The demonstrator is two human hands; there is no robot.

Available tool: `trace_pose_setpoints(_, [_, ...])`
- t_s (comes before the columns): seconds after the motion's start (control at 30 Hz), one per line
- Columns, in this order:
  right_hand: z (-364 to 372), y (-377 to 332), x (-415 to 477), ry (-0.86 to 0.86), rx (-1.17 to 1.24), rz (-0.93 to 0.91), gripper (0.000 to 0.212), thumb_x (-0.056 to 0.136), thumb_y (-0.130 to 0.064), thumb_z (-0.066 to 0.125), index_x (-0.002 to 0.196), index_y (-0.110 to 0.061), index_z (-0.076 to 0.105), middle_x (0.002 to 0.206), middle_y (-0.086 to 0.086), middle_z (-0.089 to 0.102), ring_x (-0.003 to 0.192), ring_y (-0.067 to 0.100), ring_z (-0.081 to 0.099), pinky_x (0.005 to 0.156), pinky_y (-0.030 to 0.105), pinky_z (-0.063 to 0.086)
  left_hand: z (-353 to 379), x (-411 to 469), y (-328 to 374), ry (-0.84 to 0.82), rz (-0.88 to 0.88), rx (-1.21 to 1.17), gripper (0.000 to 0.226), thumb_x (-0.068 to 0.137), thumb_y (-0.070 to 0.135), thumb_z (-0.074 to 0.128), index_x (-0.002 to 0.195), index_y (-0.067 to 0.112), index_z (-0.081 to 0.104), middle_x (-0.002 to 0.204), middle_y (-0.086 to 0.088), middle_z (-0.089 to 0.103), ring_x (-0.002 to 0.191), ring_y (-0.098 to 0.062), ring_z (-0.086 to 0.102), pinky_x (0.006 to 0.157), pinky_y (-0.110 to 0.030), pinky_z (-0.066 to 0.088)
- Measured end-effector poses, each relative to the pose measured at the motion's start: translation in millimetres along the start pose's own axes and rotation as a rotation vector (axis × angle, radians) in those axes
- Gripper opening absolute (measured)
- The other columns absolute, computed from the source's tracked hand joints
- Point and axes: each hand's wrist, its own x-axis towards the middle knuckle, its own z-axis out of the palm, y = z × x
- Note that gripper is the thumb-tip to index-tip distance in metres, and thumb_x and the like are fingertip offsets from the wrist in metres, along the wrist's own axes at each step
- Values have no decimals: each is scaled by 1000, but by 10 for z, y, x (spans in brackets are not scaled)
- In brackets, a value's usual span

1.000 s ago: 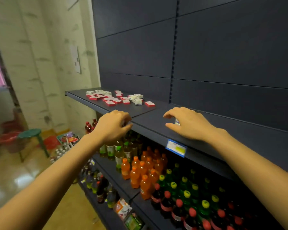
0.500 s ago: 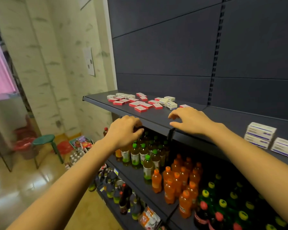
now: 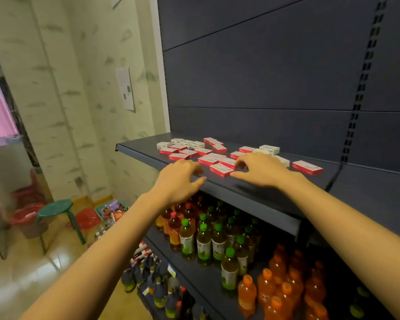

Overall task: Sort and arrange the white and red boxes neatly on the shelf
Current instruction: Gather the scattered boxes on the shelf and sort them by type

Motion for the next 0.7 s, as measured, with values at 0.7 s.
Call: trace_pose_setpoints(0.7, [351,4,778,-73,-84,358,40,82,-58,50,94,-20,55,96,-2,59,86,19,53,72,36,46,766,1433,-1217,-224,190,-245,32,86,30,58,112,11,58,116,-8,61,105,-25,55,91,-38,46])
